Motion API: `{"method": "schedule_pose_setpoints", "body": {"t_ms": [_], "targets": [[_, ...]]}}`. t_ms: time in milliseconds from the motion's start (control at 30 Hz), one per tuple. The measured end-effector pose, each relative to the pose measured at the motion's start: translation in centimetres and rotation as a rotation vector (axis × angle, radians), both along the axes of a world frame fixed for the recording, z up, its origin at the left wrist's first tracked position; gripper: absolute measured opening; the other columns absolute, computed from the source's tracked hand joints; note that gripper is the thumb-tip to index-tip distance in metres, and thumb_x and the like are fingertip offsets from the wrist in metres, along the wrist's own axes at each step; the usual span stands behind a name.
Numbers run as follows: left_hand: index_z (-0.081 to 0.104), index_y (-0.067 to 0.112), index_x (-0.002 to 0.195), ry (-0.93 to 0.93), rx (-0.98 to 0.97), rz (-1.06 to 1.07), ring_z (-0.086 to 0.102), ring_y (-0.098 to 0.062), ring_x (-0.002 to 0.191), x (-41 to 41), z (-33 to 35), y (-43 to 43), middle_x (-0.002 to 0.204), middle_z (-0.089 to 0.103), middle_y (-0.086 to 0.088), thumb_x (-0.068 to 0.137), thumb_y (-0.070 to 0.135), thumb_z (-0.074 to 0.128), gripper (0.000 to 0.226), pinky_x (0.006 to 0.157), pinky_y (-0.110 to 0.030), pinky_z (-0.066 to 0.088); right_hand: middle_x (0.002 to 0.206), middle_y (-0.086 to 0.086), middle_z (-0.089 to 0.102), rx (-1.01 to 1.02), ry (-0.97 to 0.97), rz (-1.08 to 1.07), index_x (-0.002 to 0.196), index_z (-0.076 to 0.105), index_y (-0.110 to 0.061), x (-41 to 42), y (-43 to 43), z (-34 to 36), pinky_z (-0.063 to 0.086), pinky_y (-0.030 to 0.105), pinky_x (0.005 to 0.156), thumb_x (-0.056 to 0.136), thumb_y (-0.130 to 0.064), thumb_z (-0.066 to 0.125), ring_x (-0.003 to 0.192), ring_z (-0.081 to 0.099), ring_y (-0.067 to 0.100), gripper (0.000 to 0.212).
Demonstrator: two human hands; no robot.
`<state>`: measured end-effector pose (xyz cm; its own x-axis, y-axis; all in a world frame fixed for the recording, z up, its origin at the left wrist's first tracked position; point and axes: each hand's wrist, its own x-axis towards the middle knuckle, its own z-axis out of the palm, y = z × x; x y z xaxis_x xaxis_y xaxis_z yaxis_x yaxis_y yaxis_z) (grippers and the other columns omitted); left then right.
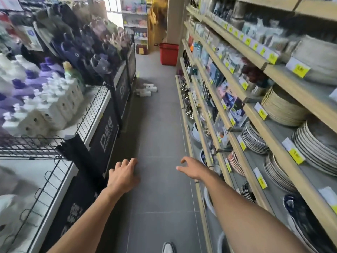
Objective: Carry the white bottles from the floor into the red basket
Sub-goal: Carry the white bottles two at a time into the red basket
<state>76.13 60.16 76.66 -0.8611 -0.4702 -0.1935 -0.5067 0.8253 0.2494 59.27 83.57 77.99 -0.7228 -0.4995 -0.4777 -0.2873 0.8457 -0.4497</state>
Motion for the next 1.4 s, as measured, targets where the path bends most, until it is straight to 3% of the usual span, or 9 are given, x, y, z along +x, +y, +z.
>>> {"method": "schedule_pose_setpoints", "body": {"t_ms": [200, 500, 600, 733, 900, 1033, 1200, 1400], "targets": [[0.039, 0.035, 0.137, -0.01, -0.013, -0.007, 0.044, -0.027, 0.122, -4.6, 0.2, -3.3, 0.129, 0.048, 0.001, 0.086, 0.049, 0.064, 0.058, 0.097, -0.047, 0.043, 0.147, 0.005, 0.052, -0.026, -0.022, -0.036, 0.135, 0.052, -0.026, -5.0, -3.4, -1.6, 0.043, 0.039, 0.1, 0.098, -0.062, 0.048, 0.128, 0.053, 0.027, 0.052], [0.038, 0.036, 0.139, -0.017, -0.125, 0.064, 0.041, -0.026, 0.127, -11.3, 2.0, -9.9, 0.134, 0.047, 0.001, 0.086, 0.047, 0.065, 0.061, 0.097, -0.045, 0.041, 0.134, 0.004, 0.059, -0.031, -0.041, 0.015, 0.135, 0.051, -0.025, -14.1, -9.2, -1.4, 0.044, 0.032, 0.087, 0.09, -0.05, 0.069, 0.115, 0.06, 0.024, 0.055], [0.039, 0.036, 0.138, -0.026, -0.128, 0.087, 0.04, -0.027, 0.127, -13.2, 2.2, -11.5, 0.134, 0.047, 0.001, 0.086, 0.048, 0.065, 0.058, 0.097, -0.045, 0.041, 0.122, 0.002, 0.063, -0.044, -0.03, 0.026, 0.127, 0.053, -0.029, -16.6, -11.1, -1.6, 0.049, 0.035, 0.091, 0.086, -0.056, 0.07, 0.108, 0.062, 0.024, 0.052], [0.042, 0.035, 0.136, -0.041, -0.123, 0.078, 0.04, -0.026, 0.126, -15.2, 2.1, -12.4, 0.134, 0.046, 0.001, 0.087, 0.047, 0.064, 0.056, 0.097, -0.044, 0.04, 0.123, 0.002, 0.064, -0.039, -0.017, 0.03, 0.119, 0.056, -0.033, -18.0, -12.8, -2.6, 0.05, 0.039, 0.097, 0.085, -0.067, 0.06, 0.108, 0.061, 0.026, 0.049], [0.041, 0.036, 0.137, -0.062, -0.129, 0.043, 0.04, -0.025, 0.127, -18.9, 2.2, -14.8, 0.135, 0.044, 0.001, 0.087, 0.047, 0.065, 0.056, 0.098, -0.044, 0.041, 0.127, 0.001, 0.061, -0.032, -0.011, 0.046, 0.134, 0.048, -0.028, -20.7, -14.8, -2.4, 0.048, 0.038, 0.096, 0.09, -0.063, 0.061, 0.111, 0.06, 0.023, 0.058], [0.041, 0.037, 0.136, -0.049, -0.122, 0.011, 0.04, -0.025, 0.127, -22.7, 2.5, -17.9, 0.135, 0.043, 0.002, 0.084, 0.045, 0.067, 0.059, 0.098, -0.043, 0.04, 0.11, -0.006, 0.055, -0.02, 0.031, 0.045, 0.137, 0.044, -0.026, -24.3, -16.6, -1.4, 0.05, 0.038, 0.091, 0.085, -0.058, 0.069, 0.102, 0.06, 0.02, 0.067], [0.041, 0.037, 0.136, -0.025, -0.106, -0.032, 0.041, -0.025, 0.126, -27.9, 3.1, -21.7, 0.136, 0.044, 0.002, 0.083, 0.042, 0.067, 0.06, 0.098, -0.043, 0.041, 0.13, 0.001, 0.058, -0.005, 0.041, 0.033, 0.136, 0.046, -0.025, -29.0, -19.6, 1.0, 0.047, 0.037, 0.095, 0.09, -0.057, 0.066, 0.112, 0.059, 0.022, 0.06], [0.044, 0.036, 0.134, -0.025, -0.125, -0.115, 0.044, -0.026, 0.122, -34.6, 3.2, -26.6, 0.128, 0.046, 0.002, 0.08, 0.04, 0.068, 0.059, 0.099, -0.046, 0.042, 0.128, 0.001, 0.061, -0.016, 0.074, -0.008, 0.127, 0.053, -0.025, -33.7, -23.5, 1.8, 0.05, 0.038, 0.095, 0.086, -0.058, 0.07, 0.107, 0.062, 0.021, 0.055]]}}
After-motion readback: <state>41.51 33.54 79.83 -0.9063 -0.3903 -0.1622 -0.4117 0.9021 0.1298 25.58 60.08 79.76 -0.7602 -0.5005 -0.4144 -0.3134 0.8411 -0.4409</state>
